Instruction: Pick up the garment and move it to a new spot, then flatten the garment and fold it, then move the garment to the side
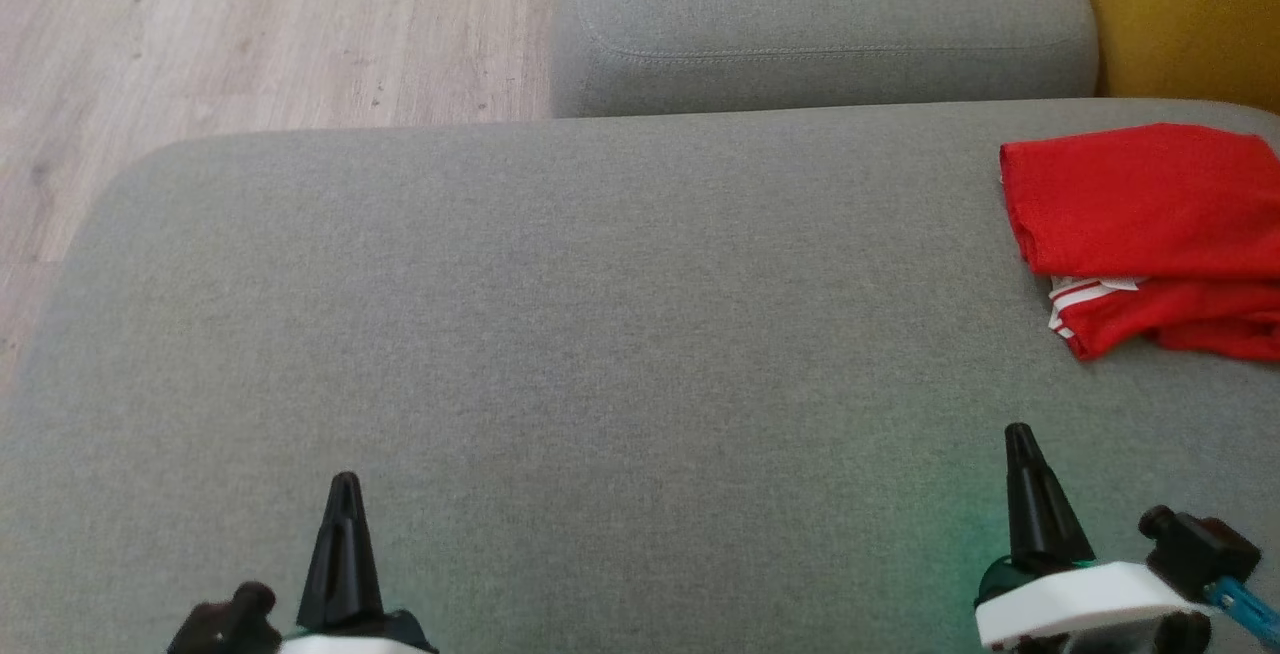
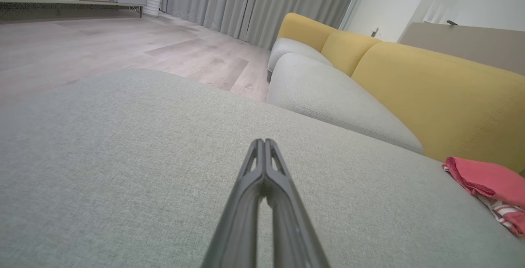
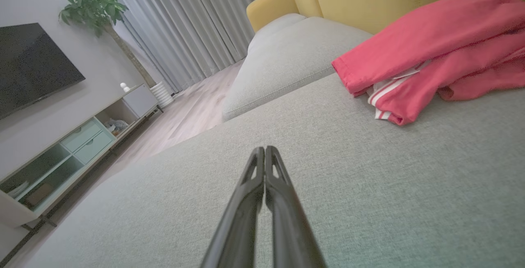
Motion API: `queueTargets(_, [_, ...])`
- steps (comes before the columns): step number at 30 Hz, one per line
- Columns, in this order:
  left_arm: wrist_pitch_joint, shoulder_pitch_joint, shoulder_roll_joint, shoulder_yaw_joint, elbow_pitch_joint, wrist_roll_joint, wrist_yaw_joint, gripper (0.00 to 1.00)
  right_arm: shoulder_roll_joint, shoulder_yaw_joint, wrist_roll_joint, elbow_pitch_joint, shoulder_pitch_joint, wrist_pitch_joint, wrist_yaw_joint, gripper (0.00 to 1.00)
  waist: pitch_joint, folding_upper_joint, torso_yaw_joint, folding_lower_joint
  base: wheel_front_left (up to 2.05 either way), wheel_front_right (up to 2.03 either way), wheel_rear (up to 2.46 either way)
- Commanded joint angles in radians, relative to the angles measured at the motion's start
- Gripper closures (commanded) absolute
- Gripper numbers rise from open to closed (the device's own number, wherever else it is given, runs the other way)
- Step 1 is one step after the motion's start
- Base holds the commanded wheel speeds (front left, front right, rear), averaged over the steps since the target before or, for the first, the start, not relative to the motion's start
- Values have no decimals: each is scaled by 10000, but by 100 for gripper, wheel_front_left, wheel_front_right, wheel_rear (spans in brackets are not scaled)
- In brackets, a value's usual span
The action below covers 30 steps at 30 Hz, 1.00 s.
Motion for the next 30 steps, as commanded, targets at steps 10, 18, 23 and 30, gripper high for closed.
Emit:
queueTargets(10, [282, -723, 152, 359, -121, -1415, -203, 100, -198, -133, 1365, -246, -685, 271, -3, 100, 13, 0, -51, 0, 0, 0, 0])
queueTargets(18, [485, -887, 178, 501, -20, -2411, -326, 100, -224, -229, 2314, -221, -812, 477, -3, 100, 23, 0, -92, 0, 0, 0, 0])
queueTargets(23, [616, -991, 191, 595, 49, -3030, -403, 100, -238, -294, 2904, -204, -891, 608, -4, 100, 30, 0, -117, 0, 0, 0, 0])
queueTargets(30, [804, -1139, 206, 730, 148, -3892, -511, 100, -253, -388, 3725, -180, -1003, 796, -4, 100, 39, 0, -153, 0, 0, 0, 0])
